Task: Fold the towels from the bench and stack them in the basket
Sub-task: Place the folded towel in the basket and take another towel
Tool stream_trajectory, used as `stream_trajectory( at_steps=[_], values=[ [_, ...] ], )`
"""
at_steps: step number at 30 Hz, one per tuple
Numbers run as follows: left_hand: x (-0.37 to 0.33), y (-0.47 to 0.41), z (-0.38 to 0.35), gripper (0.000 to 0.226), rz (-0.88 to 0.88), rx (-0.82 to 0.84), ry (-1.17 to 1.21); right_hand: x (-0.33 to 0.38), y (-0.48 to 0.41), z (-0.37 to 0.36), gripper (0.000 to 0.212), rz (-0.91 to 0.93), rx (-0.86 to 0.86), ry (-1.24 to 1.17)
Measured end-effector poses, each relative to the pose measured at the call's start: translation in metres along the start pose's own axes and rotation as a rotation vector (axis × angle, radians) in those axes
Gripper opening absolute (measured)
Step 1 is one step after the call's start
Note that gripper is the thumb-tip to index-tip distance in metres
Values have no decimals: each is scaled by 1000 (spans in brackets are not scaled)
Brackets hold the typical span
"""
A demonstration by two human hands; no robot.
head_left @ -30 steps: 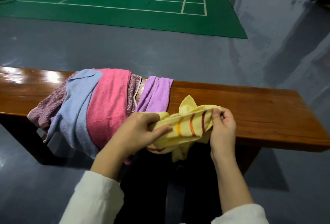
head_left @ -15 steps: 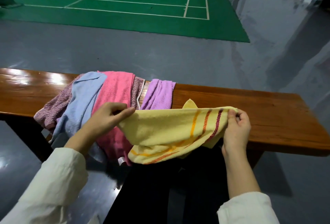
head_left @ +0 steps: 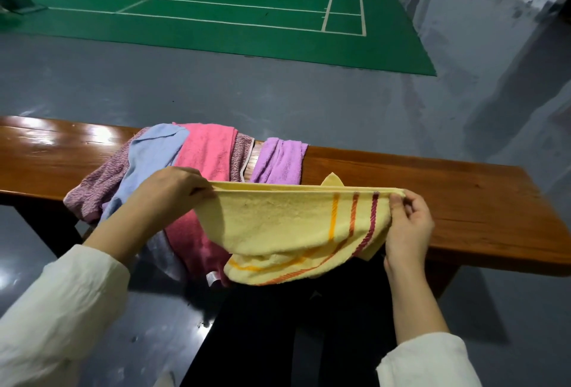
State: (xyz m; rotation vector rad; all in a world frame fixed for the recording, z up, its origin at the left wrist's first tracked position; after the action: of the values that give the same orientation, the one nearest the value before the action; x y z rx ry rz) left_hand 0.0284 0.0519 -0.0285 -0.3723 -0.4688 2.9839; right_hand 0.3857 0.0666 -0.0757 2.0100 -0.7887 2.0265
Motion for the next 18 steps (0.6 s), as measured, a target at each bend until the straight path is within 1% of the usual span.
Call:
stream_trajectory(
  at_steps=[2,4,5,6,10,12,15,16,17,18],
  values=[
    [-3,0,2,13,96,-64,1,0,-1,-2,11,9,0,5],
    [-5,0,0,24,162,-71,7,0,-2,-3,11,16,5,18],
    [-4,0,-1,28,167,-61,7,0,-3,-3,11,19,6,22],
    [-3,-1,-3,26,161,-51,1,1,-3,-2,11,21,6,27],
    [-4,-7,-2,14,144,-19,-5,6,-6,-3,11,30,3,23],
    [-9,-9,6,1,157,-81,2,11,-10,-4,11,47,-9,14],
    [-14,-16,19,6,155,-248,-62,26,-21,-8,9,88,-20,-5],
    [-16,-20,22,6,169,-287,-20,31,-25,-10,8,105,-23,-16],
    [-19,-24,26,2,218,-297,96,36,-29,-12,8,119,-28,-31],
    [-21,-29,29,4,312,-296,258,43,-34,-15,9,132,-32,-46]
  ],
)
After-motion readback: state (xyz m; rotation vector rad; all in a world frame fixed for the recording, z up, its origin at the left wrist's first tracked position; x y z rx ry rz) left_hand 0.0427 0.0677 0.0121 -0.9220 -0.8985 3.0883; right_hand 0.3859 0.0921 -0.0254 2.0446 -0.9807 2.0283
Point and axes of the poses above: each hand's wrist, its own y-axis away from the middle knuckle, its own z-axis out of the back of the hand, x = y × z, the point moved 3 cm from there along -y, towards the middle knuckle, and after that the axes turned 15 degrees about z, right-handed, at the moved point
